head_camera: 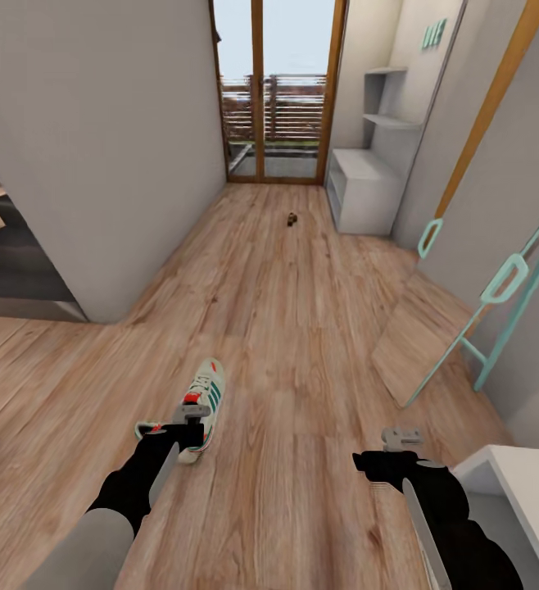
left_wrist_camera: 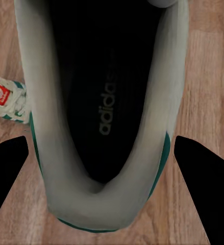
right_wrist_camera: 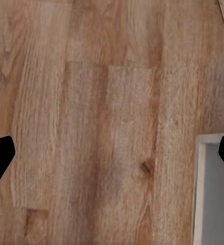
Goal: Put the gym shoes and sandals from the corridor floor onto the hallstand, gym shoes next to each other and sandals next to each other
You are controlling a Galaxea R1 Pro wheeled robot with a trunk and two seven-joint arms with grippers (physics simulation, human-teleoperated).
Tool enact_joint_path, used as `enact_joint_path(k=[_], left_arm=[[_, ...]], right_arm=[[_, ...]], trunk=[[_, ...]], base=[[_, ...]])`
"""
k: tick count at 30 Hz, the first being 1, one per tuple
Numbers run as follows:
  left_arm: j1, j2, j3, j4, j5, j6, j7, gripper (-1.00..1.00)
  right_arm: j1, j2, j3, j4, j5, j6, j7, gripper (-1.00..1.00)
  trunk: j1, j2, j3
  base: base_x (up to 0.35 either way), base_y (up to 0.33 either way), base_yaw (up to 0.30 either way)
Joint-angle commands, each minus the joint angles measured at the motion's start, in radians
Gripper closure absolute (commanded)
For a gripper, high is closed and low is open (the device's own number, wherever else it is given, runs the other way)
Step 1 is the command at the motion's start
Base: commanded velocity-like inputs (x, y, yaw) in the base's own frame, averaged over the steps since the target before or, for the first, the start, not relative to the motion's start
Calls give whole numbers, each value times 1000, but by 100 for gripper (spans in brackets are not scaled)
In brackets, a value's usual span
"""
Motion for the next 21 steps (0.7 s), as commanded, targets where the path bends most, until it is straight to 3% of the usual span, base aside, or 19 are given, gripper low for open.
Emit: enact_joint_path(k=[1, 11, 21], left_arm=[[0, 0, 0, 0, 0, 0, -1, 100], [0, 0, 0, 0, 0, 0, -1, 100], [0, 0, 0, 0, 0, 0, 0, 100]], right_arm=[[0, 0, 0, 0, 0, 0, 0, -100], [0, 0, 0, 0, 0, 0, 0, -100], [0, 0, 0, 0, 0, 0, 0, -100]], trunk=[[0, 0, 0], [0, 0, 0], [0, 0, 0]], base=[[303, -174, 0], [271, -205, 0], [266, -84, 0]])
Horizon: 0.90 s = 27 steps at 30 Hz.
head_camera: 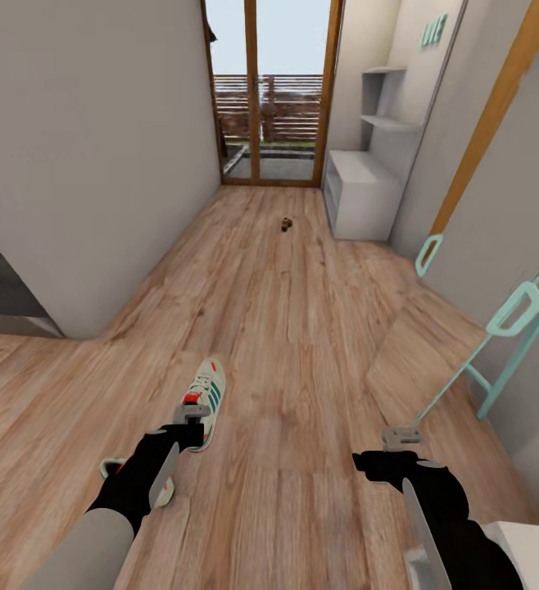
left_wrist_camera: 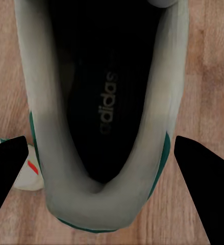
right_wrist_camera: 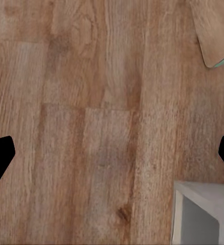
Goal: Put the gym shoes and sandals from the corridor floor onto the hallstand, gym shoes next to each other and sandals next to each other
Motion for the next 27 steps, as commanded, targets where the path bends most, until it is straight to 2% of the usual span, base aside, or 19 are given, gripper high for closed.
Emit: enact_joint_path(k=[1, 20, 27], left_arm=[[0, 0, 0, 0, 0, 0, -1, 100], [0, 0, 0, 0, 0, 0, 0, 100], [0, 0, 0, 0, 0, 0, 0, 100]], right_arm=[[0, 0, 0, 0, 0, 0, 0, -100], [0, 0, 0, 0, 0, 0, 0, -100], [0, 0, 0, 0, 0, 0, 0, -100]], trunk=[[0, 0, 0], [0, 0, 0], [0, 0, 0]], base=[[269, -9, 0], [272, -2, 0], [273, -107, 0]])
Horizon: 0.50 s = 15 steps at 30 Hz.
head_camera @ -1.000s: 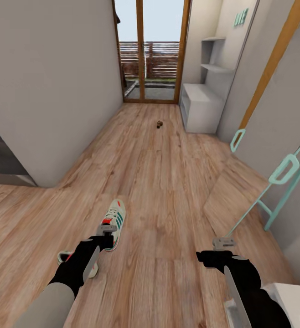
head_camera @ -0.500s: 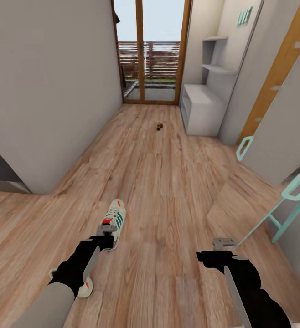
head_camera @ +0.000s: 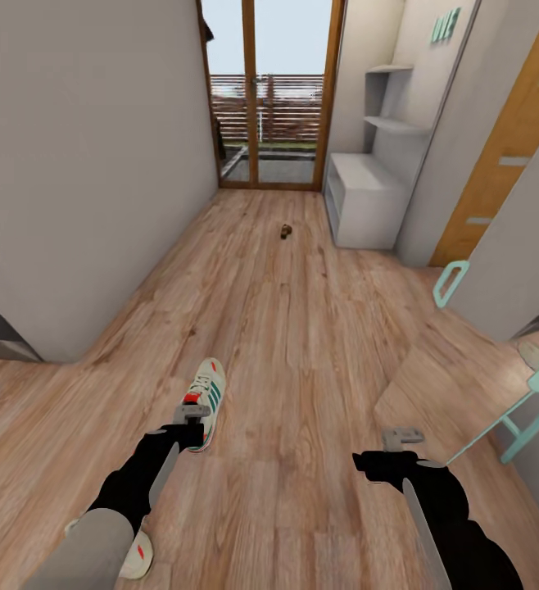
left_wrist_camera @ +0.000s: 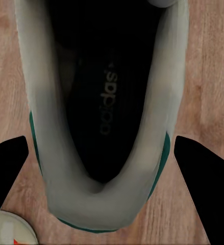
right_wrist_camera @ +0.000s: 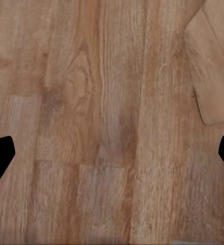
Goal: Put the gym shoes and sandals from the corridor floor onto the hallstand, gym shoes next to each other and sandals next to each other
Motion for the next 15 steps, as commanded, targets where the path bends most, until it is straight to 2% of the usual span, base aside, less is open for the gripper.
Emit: enact_joint_path(k=[1, 15], left_arm=[[0, 0, 0, 0, 0, 0, -1, 100], [0, 0, 0, 0, 0, 0, -2, 100]], right_arm=[[0, 0, 0, 0, 0, 0, 0, -100], [0, 1, 0, 0, 0, 0, 0, -100]], trunk=[[0, 0, 0], [0, 0, 0]], base=[[273, -85, 0], [273, -8, 0]])
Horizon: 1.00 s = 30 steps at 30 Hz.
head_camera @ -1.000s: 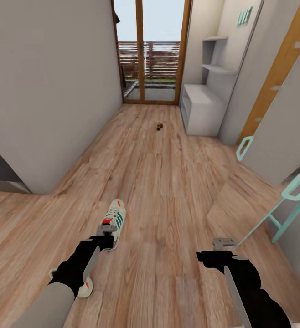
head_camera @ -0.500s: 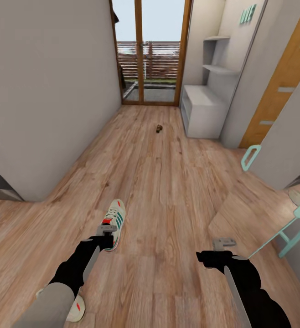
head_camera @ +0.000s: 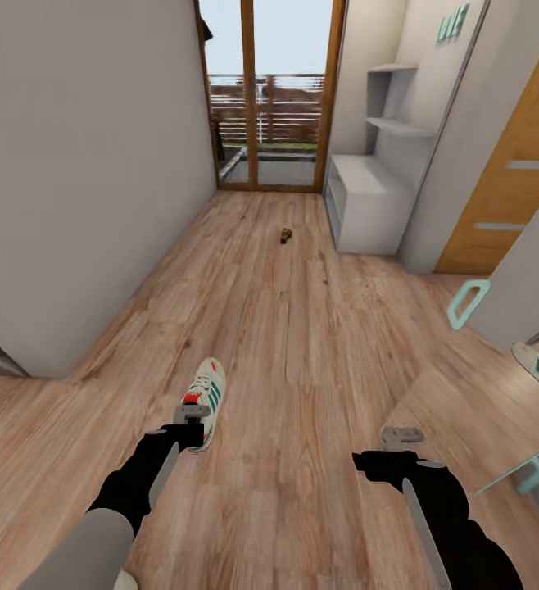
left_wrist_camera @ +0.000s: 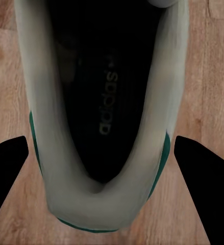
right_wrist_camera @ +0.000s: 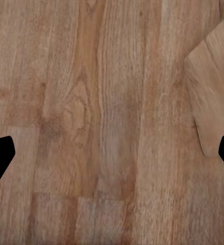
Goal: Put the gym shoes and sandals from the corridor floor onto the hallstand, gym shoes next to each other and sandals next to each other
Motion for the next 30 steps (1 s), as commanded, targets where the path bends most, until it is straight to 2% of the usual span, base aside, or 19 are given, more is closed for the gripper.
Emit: enact_joint_path(k=[1, 13, 30], left_arm=[[0, 0, 0, 0, 0, 0, -1, 100], [0, 0, 0, 0, 0, 0, -1, 100], [0, 0, 0, 0, 0, 0, -1, 100]], right_arm=[[0, 0, 0, 0, 0, 0, 0, -100], [0, 0, 0, 0, 0, 0, 0, -100], [0, 1, 0, 0, 0, 0, 0, -100]], trunk=[[0, 0, 0], [0, 0, 0], [0, 0, 0]], base=[[273, 0, 0], [273, -87, 0], [272, -5, 0]])
